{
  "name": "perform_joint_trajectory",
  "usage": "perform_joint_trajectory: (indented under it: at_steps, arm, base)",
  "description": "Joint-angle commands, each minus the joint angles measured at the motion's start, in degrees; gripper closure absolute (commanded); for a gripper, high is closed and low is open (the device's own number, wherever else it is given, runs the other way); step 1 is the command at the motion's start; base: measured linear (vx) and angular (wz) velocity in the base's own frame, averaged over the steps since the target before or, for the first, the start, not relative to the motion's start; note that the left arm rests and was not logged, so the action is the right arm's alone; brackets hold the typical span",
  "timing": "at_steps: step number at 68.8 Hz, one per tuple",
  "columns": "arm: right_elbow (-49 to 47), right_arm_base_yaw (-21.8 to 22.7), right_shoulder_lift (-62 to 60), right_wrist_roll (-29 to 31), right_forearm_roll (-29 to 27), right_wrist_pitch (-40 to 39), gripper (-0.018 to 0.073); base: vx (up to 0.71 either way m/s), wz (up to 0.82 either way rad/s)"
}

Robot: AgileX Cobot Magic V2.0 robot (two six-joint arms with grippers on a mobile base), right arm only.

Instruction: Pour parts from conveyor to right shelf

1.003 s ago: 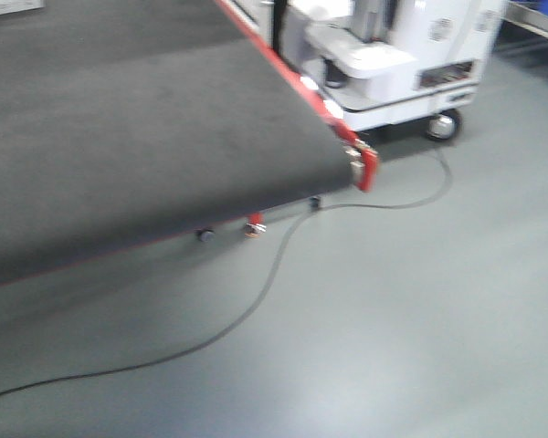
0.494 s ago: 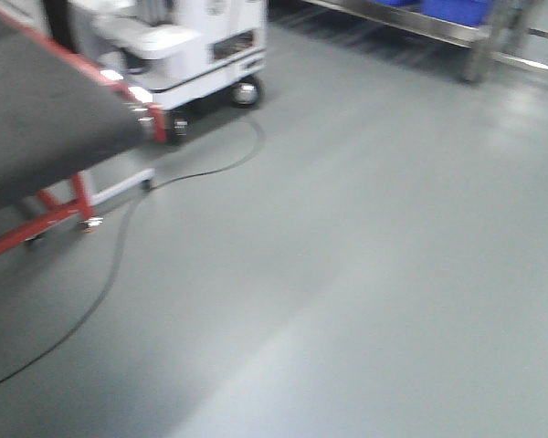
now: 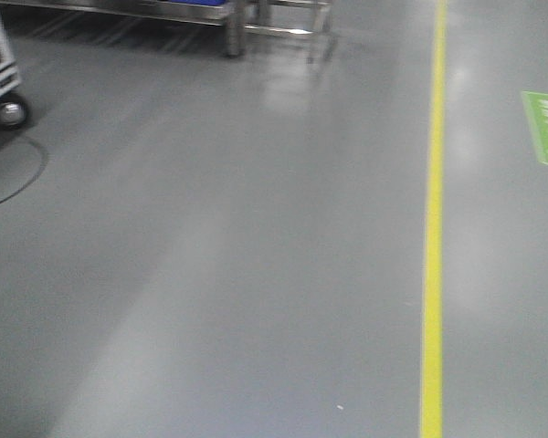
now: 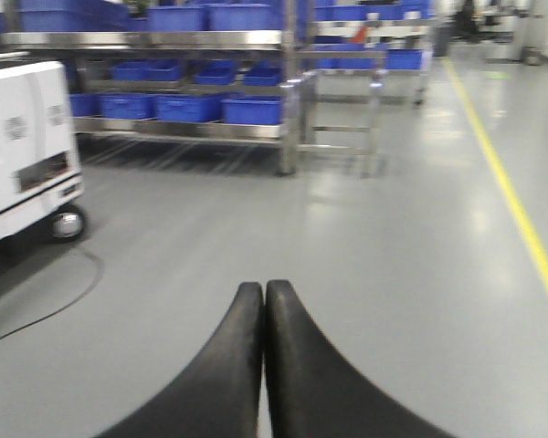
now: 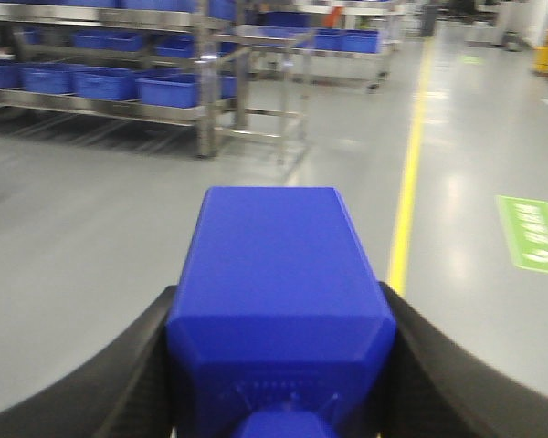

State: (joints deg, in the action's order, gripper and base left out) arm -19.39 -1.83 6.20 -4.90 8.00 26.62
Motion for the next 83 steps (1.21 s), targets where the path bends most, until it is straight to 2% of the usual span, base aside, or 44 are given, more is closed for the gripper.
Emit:
perform_joint_trajectory:
  at_steps: [1,31,83]
  arm:
    - [-1.59,0.06,0.70,0.16,0.48,-4.66,0.0565]
    - [-1.59,0.06,0.70,0.16,0.48,-4.66,0.0565]
    - [-1.59,0.06,0.70,0.16,0.48,-4.66,0.0565]
  base:
    - [-0.21,-0.82]
    - [-0.13,-0.53]
    - [0.10,-0.11]
